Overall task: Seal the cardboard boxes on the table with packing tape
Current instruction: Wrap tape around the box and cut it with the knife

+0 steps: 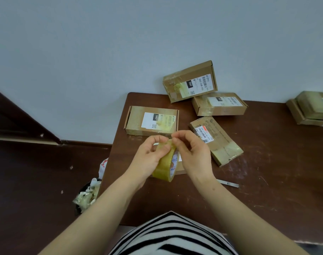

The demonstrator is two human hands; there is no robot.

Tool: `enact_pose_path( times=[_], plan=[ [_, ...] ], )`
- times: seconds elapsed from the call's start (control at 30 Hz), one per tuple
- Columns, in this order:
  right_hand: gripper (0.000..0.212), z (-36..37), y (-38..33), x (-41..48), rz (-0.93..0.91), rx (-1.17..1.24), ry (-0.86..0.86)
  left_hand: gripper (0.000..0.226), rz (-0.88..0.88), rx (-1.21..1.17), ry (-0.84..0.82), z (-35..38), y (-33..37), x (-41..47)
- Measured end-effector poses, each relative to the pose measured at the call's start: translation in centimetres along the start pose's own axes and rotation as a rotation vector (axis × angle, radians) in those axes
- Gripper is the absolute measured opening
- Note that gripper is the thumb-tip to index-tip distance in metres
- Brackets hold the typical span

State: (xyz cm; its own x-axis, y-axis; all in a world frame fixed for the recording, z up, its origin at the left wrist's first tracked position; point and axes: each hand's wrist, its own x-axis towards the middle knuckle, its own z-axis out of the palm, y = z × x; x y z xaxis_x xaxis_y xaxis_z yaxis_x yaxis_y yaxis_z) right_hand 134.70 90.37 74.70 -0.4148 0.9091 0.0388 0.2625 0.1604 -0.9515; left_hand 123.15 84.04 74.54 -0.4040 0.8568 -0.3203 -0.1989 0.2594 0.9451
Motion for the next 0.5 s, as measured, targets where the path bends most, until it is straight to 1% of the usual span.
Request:
enact_pose_path(
  times=[0.03, 0.1, 0.17, 0.2, 0.27, 0.33, 0.4, 0.5],
  plan=[
    [0.013, -0.05, 0.02, 0.02, -0.002, 0.008, 0.009, 0.017, -0.005, -0.009, -0.003, -0.01, -0.10, -0.05],
    [0.024, -0.10, -0.03, 0.15, -0.015, 0.022, 0.000, 0.026, -0.030, -0.035, 0.014, -0.13, -0.34, -0.11],
    [0.036, -0.10, -0.05, 0.25, -0.052, -0.024, -0.032, 0.019, -0.035, -0.030, 0.048, -0.32, -0.58, -0.18],
    [0.036, -0.09, -0.05, 0.29, -0.066, -0.054, -0.043, 0.016, -0.031, -0.015, 0.064, -0.38, -0.61, -0.23],
    [0.030, -0.03, 0.02, 0.33, -0.069, -0.079, -0.054, 0.017, -0.018, 0.020, 0.093, -0.50, -0.71, -0.10],
    [0.028, 0.03, 0.04, 0.30, -0.068, -0.065, -0.077, 0.018, -0.011, 0.069, 0.120, -0.68, -0.75, 0.12],
    [0.028, 0.04, -0.12, 0.33, -0.060, -0.048, -0.114, 0.019, -0.018, 0.102, 0.122, -0.82, -0.71, 0.30],
    [0.026, -0.11, -0.37, 0.56, -0.035, -0.059, -0.142, 0.021, -0.041, 0.090, 0.113, -0.99, -0.80, 0.37]
  ],
)
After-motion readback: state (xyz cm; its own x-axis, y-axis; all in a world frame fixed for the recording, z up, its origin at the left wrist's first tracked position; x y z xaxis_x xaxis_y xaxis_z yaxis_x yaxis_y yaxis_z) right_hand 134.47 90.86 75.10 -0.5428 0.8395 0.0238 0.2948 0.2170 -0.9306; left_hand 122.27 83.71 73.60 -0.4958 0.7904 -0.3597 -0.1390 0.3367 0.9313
